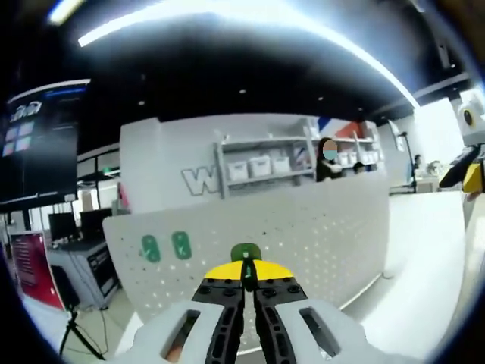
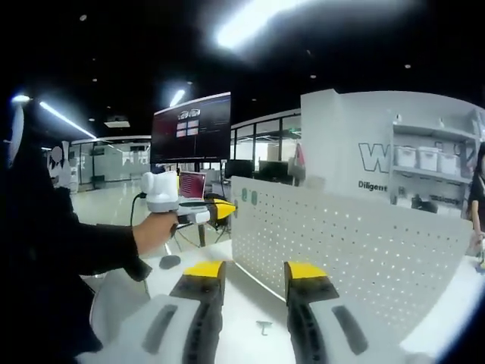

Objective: Insert the hook assembly into the mounting plate slot until the hook locks in place.

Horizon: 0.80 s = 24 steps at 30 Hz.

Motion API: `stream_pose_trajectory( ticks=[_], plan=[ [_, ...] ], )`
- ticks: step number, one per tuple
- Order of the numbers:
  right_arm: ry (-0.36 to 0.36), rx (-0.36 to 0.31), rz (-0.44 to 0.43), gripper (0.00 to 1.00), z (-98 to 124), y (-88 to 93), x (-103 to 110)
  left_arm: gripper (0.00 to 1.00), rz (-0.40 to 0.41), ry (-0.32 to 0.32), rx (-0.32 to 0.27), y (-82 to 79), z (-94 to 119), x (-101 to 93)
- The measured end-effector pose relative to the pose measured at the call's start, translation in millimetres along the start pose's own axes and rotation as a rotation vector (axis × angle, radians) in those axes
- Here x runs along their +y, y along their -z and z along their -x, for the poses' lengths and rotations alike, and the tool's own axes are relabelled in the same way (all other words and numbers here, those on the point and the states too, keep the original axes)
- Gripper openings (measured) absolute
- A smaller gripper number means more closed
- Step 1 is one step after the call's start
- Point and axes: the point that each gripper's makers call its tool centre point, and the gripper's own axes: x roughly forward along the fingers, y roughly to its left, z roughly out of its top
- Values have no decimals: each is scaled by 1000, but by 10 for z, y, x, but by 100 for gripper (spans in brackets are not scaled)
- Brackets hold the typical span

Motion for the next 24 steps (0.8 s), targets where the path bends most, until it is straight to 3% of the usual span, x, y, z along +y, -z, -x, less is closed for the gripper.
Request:
stream_pose_trajectory(
  ticks=[17,24],
  plan=[
    [11,-24,35,32,-32,46,-92,2,36,-75,-13,-27,-555,277],
    [15,-80,51,34,-82,24,-102,2,56,-90,-7,23,-685,339]
  ],
)
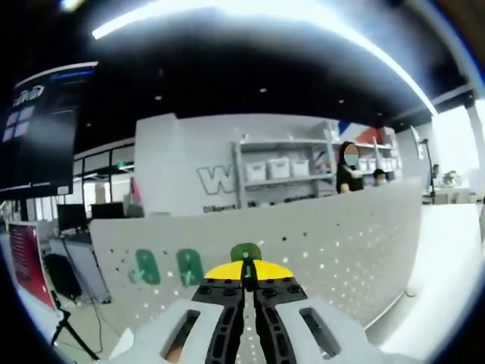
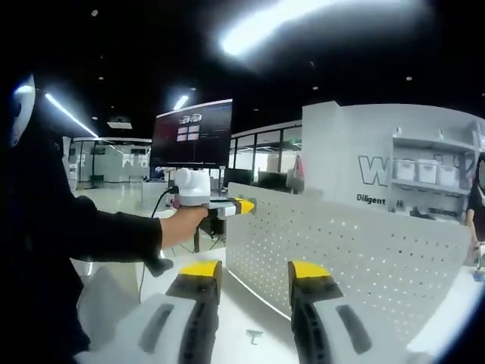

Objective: Insert the hook assembly into the mounting plate slot until the hook locks in place.

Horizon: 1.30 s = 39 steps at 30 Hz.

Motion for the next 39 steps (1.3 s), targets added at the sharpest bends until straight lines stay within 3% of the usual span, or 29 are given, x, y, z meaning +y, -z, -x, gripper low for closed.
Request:
stream_pose_trajectory(
  ticks=[13,39],
  plan=[
    [-1,-5,-28,37,-53,53,-46,2,1,-18,-24,40,-161,67],
    [-9,9,-45,37,-144,76,-83,2,-40,-14,-41,62,-258,62]
  ],
)
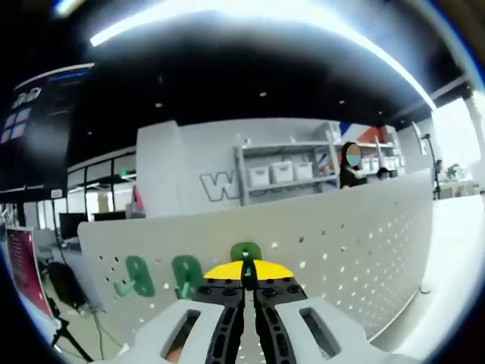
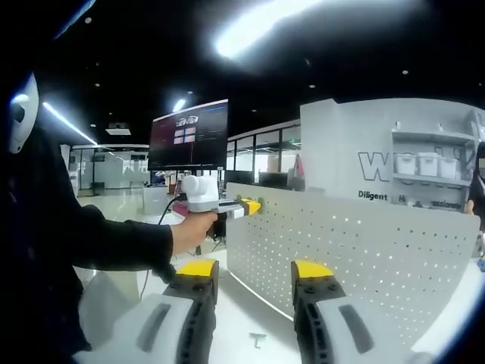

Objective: Insert the hook assembly into the mounting plate slot until the hook locks in place.

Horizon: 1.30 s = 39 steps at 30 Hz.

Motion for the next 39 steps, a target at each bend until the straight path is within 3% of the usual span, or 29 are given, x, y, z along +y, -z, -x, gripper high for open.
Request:
stream_pose_trajectory(
  ticks=[12,22,24,27,34,36,39],
  plan=[
    [-4,8,2,37,-36,7,13,2,-38,4,-12,-6,1,-7],
    [2,12,1,37,-27,12,13,2,-98,-36,-9,-3,6,-22],
    [4,14,1,37,-22,16,7,2,-169,-53,3,-9,11,-28],
    [5,12,1,37,-19,13,8,2,-141,-53,-2,-7,9,-25],
    [10,17,4,37,-16,23,-1,2,-224,-66,7,-7,3,-40],
    [8,16,2,37,-16,24,2,2,-193,-63,2,-7,3,-20],
    [10,16,0,37,-13,26,-2,2,-65,-30,-23,0,-8,6]
  ],
)
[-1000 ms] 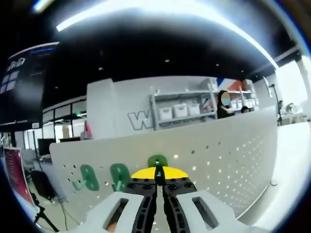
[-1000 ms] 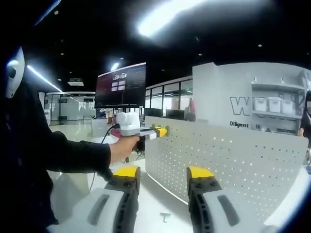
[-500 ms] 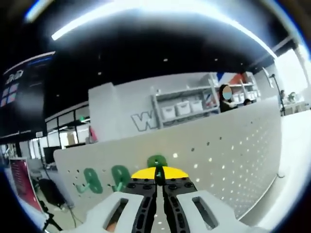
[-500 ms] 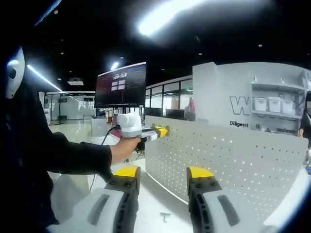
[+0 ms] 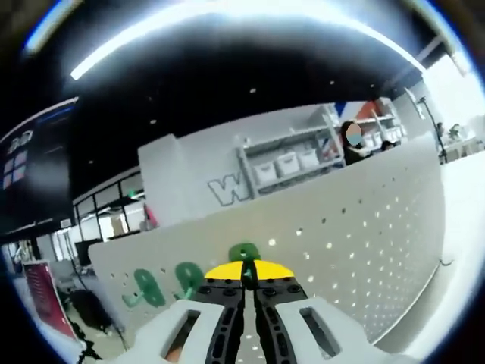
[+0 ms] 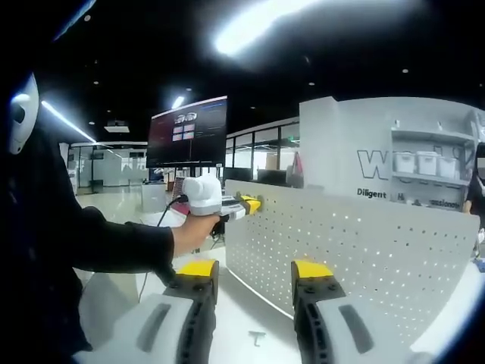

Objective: Insert the hook assembly into the mounting plate slot until the hook locks in place.

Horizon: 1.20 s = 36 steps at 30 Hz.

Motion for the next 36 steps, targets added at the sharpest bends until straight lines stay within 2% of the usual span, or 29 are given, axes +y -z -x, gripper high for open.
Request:
stream_pose_trajectory(
  ticks=[3,5,8,11,13,15,30,36],
  plan=[
    [3,2,-3,37,3,11,-11,2,-20,3,-4,5,3,11],
    [3,2,-4,36,-1,16,-13,2,41,15,-13,9,-2,18],
    [0,2,-5,37,-9,19,-5,2,38,13,-14,8,-4,9],
    [0,3,-6,37,-11,22,-7,2,84,17,-28,12,-1,18],
    [2,2,-9,36,-6,21,-17,2,65,14,-32,11,-2,3],
    [4,1,-10,36,1,21,-29,2,5,1,-31,6,3,-5],
    [1,2,-17,36,-10,28,-16,1,13,-16,-25,-4,16,-6],
    [7,0,-20,36,12,19,-23,2,-25,-45,-37,1,-2,-22]
  ],
)
